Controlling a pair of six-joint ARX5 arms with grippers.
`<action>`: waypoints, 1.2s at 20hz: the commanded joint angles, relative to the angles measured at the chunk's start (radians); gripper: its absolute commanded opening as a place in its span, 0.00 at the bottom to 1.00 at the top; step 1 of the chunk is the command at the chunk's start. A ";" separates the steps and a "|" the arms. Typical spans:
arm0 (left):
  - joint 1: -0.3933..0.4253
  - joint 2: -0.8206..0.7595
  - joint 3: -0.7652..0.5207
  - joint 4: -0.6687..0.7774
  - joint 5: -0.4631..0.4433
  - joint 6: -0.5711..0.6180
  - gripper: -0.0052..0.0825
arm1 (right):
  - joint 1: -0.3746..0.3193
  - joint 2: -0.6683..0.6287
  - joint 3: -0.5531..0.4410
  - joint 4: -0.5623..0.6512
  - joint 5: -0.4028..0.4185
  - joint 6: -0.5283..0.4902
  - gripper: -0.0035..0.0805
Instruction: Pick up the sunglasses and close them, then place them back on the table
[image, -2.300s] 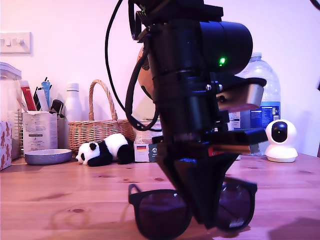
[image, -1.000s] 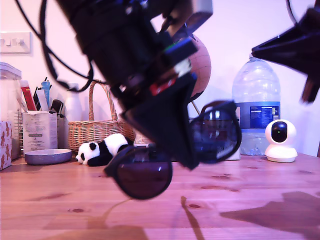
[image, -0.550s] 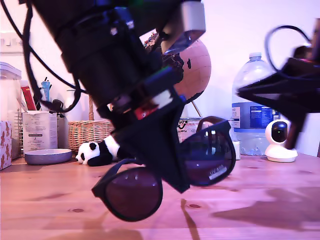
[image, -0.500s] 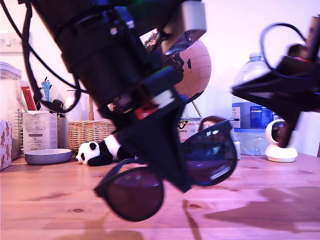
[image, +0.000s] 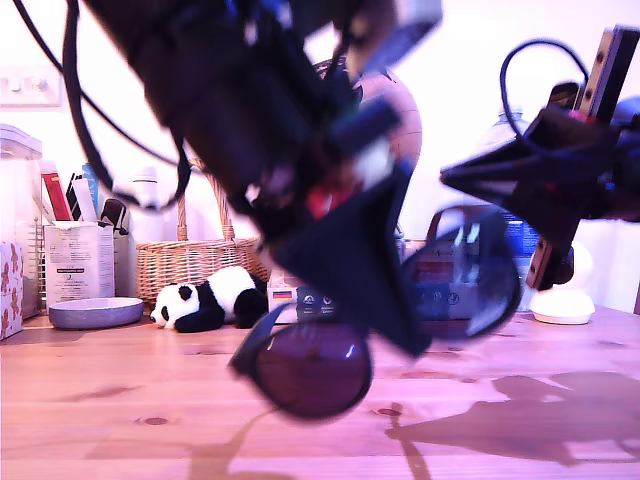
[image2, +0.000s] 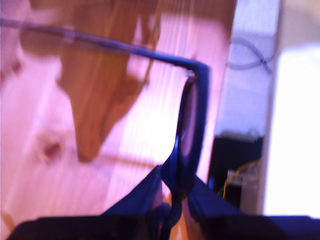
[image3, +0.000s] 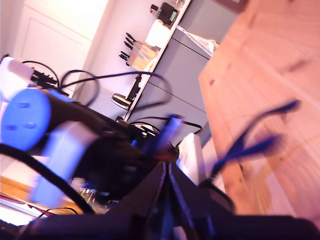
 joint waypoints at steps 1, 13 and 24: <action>-0.003 -0.032 -0.016 0.031 0.005 0.006 0.03 | 0.045 0.035 0.010 0.012 0.031 0.007 0.03; 0.048 -0.019 -0.023 -0.022 0.035 0.003 0.03 | -0.019 0.053 0.013 0.044 0.394 0.137 0.03; 0.058 -0.016 -0.029 -0.012 0.036 0.015 0.03 | 0.012 0.053 0.073 0.084 -0.064 0.224 0.03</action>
